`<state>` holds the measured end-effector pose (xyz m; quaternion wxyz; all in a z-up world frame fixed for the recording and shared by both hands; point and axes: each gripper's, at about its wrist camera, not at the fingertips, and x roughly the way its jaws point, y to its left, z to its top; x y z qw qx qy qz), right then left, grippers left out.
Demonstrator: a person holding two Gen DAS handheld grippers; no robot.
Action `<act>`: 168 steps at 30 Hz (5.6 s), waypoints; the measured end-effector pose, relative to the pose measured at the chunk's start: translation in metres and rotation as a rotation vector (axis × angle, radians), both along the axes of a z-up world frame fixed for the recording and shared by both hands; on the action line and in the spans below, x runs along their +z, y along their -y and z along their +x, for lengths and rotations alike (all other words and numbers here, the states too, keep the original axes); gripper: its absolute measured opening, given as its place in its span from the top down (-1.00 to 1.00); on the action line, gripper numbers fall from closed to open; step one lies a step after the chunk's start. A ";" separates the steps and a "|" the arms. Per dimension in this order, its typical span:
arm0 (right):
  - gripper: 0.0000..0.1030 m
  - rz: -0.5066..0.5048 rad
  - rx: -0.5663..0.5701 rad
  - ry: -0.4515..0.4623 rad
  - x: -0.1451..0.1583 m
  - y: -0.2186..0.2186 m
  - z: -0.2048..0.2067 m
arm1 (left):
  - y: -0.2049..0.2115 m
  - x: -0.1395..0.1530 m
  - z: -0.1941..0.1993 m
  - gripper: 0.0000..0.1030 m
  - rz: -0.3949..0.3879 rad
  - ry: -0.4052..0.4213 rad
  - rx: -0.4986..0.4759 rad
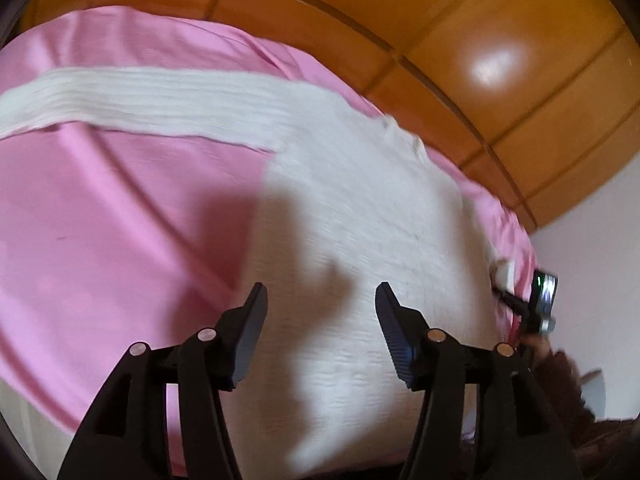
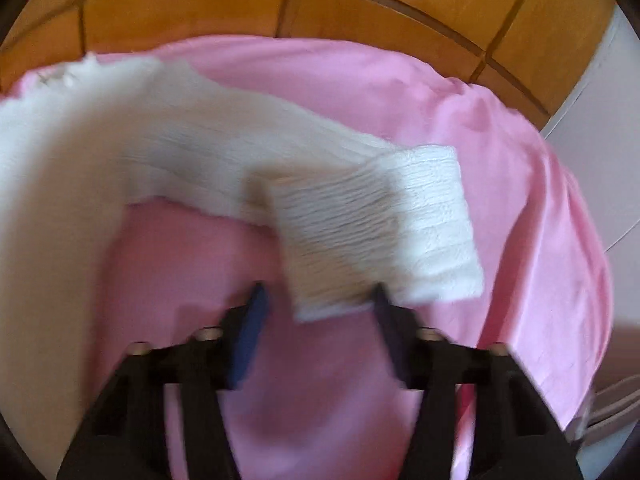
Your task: Fold small clothes
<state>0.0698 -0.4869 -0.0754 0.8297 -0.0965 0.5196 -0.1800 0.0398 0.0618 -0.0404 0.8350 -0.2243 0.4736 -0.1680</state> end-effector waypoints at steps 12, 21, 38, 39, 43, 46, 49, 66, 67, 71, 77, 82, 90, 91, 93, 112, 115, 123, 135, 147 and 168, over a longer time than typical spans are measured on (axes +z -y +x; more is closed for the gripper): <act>0.87 0.054 -0.462 0.380 0.152 0.185 -0.035 | 0.103 0.001 0.038 -0.12 0.092 0.022 -0.283; 0.88 0.087 -0.655 0.315 0.128 0.251 -0.009 | 0.111 -0.008 0.040 -0.13 0.082 -0.016 -0.288; 0.88 0.699 0.159 0.333 0.168 -0.120 0.152 | 0.067 0.003 0.053 -0.29 -0.002 0.015 -0.184; 0.88 0.727 0.223 0.315 0.168 -0.144 0.159 | 0.063 0.004 0.055 -0.29 -0.011 0.018 -0.175; 0.09 0.861 0.388 0.290 0.173 -0.206 0.168 | 0.050 0.007 0.059 -0.30 -0.026 0.032 -0.143; -0.47 0.871 0.359 0.353 0.180 -0.198 0.154 | 0.042 0.006 0.069 -0.30 -0.023 0.040 -0.125; -0.47 0.846 0.287 0.366 0.173 -0.162 0.131 | 0.035 0.002 0.084 -0.30 -0.036 0.033 -0.103; -0.47 0.754 -0.208 0.257 0.056 -0.011 0.027 | 0.068 -0.032 0.228 0.61 -0.078 -0.072 -0.026; -0.47 0.751 -0.191 0.258 0.058 -0.013 0.030 | 0.071 -0.033 0.232 0.74 -0.067 -0.082 -0.027; -0.47 0.727 -0.103 0.260 0.055 -0.040 0.077 | 0.072 -0.010 0.221 1.00 -0.041 0.007 -0.019; -0.47 0.609 -0.041 0.172 0.019 -0.079 0.126 | 0.049 0.012 0.184 1.00 0.040 0.112 0.013; -0.47 0.488 -0.004 0.153 0.000 -0.102 0.121 | 0.031 -0.015 0.196 0.42 0.003 0.029 0.027; -0.51 0.528 -0.015 0.159 0.003 -0.091 0.117 | 0.053 -0.032 0.245 0.30 -0.109 -0.037 0.048; -0.51 0.532 -0.018 0.160 0.004 -0.091 0.118 | 0.060 -0.036 0.251 0.52 -0.088 -0.047 0.033; -0.51 0.541 -0.021 0.169 0.011 -0.089 0.114 | 0.067 -0.038 0.256 0.87 -0.033 -0.049 0.033; -0.76 0.410 0.079 0.164 -0.011 -0.125 0.113 | 0.039 -0.035 0.203 0.40 0.120 -0.017 0.158; -0.77 0.395 0.079 0.163 -0.012 -0.127 0.113 | 0.016 -0.028 0.173 0.02 0.084 0.009 0.222; -0.78 0.365 0.054 0.228 0.023 -0.141 0.087 | -0.111 -0.039 0.086 -0.11 -0.039 -0.038 0.519; -0.87 0.372 0.228 0.114 -0.003 -0.220 0.041 | -0.295 -0.066 0.010 0.01 -0.322 -0.037 0.971; -0.93 0.369 0.232 0.107 -0.006 -0.222 0.045 | -0.320 -0.058 0.050 0.89 -0.334 -0.033 0.956; -0.89 0.414 0.221 0.118 0.000 -0.219 0.046 | 0.053 -0.013 0.094 -0.11 0.019 0.134 -0.044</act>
